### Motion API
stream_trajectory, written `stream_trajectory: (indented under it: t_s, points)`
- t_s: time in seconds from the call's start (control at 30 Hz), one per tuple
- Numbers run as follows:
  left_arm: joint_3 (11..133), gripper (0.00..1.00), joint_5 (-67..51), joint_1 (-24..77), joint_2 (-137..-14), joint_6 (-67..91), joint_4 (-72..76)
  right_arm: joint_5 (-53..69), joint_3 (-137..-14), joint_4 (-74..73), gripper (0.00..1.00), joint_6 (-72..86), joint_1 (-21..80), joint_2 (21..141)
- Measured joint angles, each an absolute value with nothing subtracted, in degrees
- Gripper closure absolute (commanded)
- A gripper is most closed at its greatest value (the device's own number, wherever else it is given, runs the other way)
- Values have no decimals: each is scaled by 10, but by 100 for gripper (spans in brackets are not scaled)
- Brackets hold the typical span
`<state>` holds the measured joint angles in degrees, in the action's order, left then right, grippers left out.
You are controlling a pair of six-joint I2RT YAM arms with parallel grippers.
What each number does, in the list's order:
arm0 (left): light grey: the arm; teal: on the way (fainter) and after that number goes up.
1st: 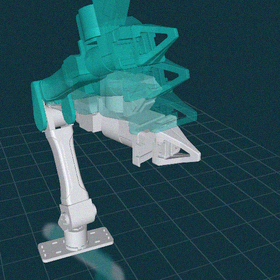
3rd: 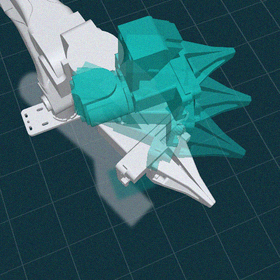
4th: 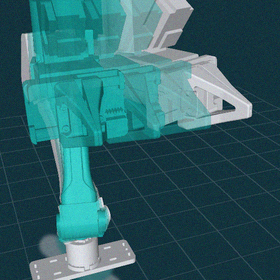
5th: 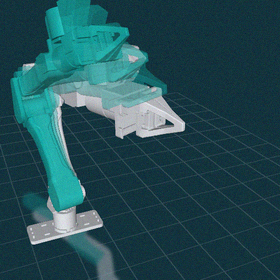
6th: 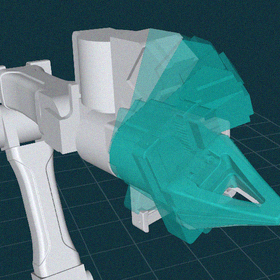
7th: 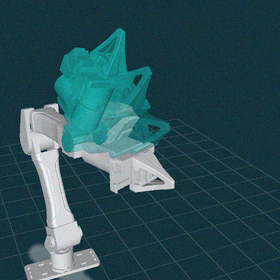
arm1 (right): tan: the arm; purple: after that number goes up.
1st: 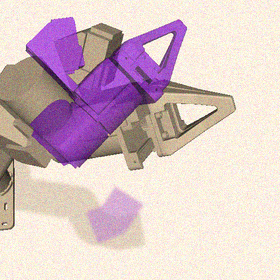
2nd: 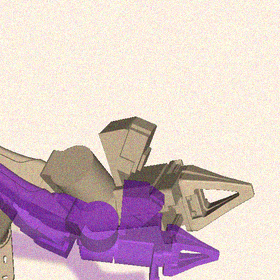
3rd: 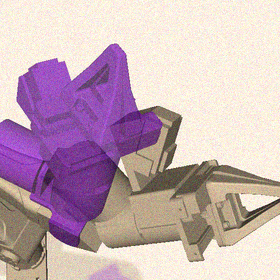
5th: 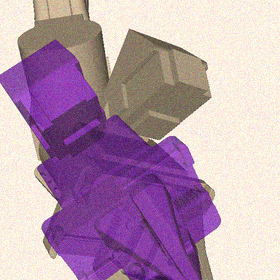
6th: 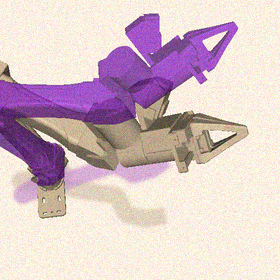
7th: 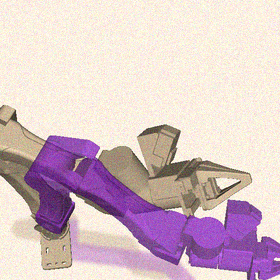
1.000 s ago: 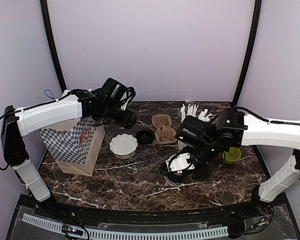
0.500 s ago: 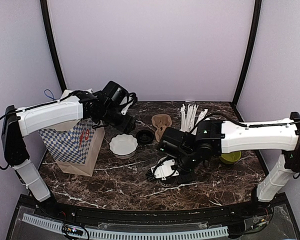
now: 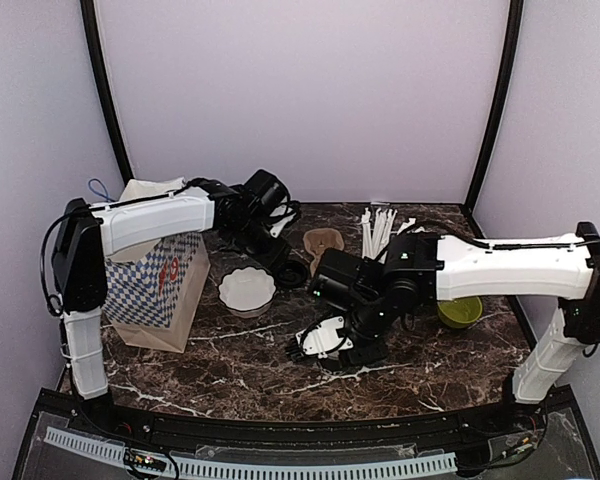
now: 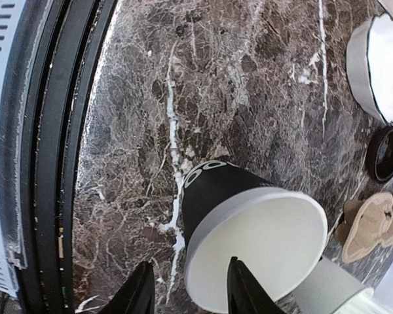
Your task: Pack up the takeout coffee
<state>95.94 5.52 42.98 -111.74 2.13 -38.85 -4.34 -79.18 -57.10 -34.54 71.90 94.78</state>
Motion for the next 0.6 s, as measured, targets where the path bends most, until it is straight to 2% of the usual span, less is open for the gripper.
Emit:
stream_trajectory:
  t_s: [0.07, 0.23, 0.4, 0.6]
  points:
    - [1003, 52, 53, 426, -1152, 24, -405, -23, -803, -587, 48, -357, 719, 933]
    - [1099, 46, 50, 403, -1227, 38, -444, 46, -842, -636, 47, -381, 687, 857]
    - [1148, 48, 30, 371, -1275, 51, -471, 86, -862, -639, 46, -379, 616, 817]
    - [1177, 49, -7, 350, -1321, 54, -491, 107, -864, -645, 45, -374, 578, 808]
